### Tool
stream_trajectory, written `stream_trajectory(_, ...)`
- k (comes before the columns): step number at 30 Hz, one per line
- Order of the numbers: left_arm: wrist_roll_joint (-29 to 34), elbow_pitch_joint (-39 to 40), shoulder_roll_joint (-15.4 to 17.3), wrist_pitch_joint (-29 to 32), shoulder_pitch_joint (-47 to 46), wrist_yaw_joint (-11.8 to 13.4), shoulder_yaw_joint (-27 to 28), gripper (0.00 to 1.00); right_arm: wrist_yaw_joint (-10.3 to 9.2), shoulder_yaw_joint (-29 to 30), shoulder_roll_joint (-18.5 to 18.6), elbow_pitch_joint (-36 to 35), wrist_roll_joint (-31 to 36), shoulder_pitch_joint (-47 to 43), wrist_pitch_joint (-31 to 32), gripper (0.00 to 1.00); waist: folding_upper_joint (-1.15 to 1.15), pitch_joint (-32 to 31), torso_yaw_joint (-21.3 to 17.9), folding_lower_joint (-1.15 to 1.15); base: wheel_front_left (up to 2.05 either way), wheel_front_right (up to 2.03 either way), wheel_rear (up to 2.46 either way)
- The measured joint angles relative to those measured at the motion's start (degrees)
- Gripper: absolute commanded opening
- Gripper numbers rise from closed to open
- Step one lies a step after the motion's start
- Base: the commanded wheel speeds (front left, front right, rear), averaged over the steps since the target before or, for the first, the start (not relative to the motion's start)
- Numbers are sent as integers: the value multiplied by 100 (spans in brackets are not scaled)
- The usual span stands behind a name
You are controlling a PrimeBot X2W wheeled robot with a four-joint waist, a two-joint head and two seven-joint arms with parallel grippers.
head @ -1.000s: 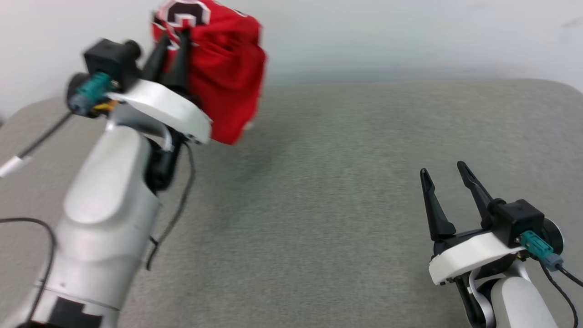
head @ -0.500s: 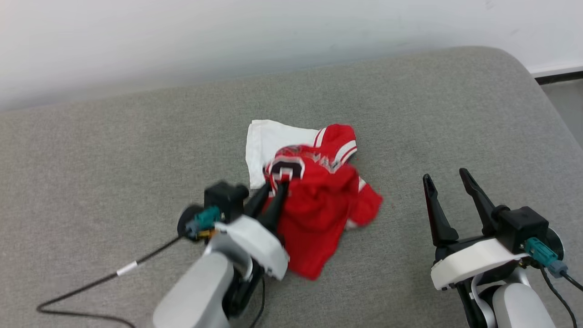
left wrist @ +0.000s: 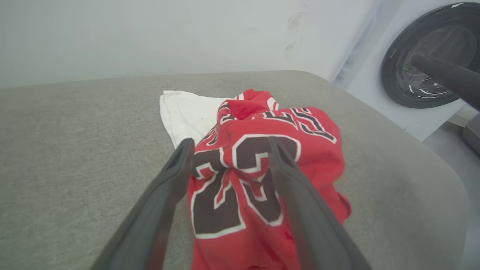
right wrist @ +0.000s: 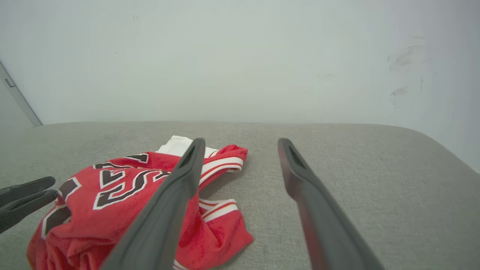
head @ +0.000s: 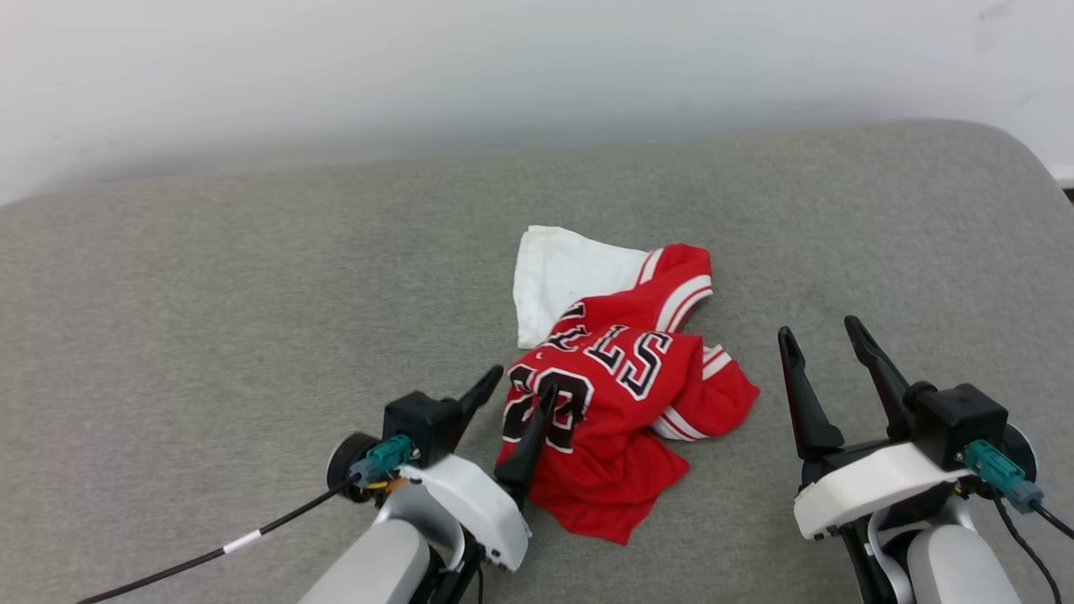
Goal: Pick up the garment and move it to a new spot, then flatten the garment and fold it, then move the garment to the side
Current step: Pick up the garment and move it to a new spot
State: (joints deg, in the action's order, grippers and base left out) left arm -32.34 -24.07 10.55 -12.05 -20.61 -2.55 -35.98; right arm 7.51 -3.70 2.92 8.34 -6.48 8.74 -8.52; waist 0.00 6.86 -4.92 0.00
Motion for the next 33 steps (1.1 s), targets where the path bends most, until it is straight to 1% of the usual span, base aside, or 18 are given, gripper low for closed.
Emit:
stream_trajectory(2,78,155,35,-93,-48,66,69,100,0,29,0,-9,16,-52,21,100,0,-82,89,0,0,0,0)
stream_trajectory(4,172,331,80,-163,-110,193,154,100,-1,68,-1,-22,46,-96,57,100,0,-151,186,0,0,0,0)
stream_trajectory(9,298,575,275,-256,-101,588,530,100,0,182,-2,-111,94,-224,151,100,0,-323,399,0,0,0,0)
stream_trajectory(13,326,638,475,-283,163,972,985,100,0,241,0,-175,98,-328,211,100,0,-474,497,0,0,0,0)
stream_trajectory(17,368,738,675,-286,576,1179,1361,100,0,293,0,-237,75,-453,271,100,0,-591,530,0,0,0,0)
stream_trajectory(22,468,893,800,-293,1017,1221,1569,100,-1,303,0,-263,-45,-644,316,100,0,-710,495,0,0,0,0)
stream_trajectory(27,493,976,783,-297,1237,1214,1607,100,0,248,0,-280,-112,-788,352,100,0,-775,420,0,0,0,0)
stream_trajectory(33,497,981,737,-302,1269,1163,1631,100,0,226,-1,-319,-122,-793,383,100,0,-769,392,0,0,0,0)
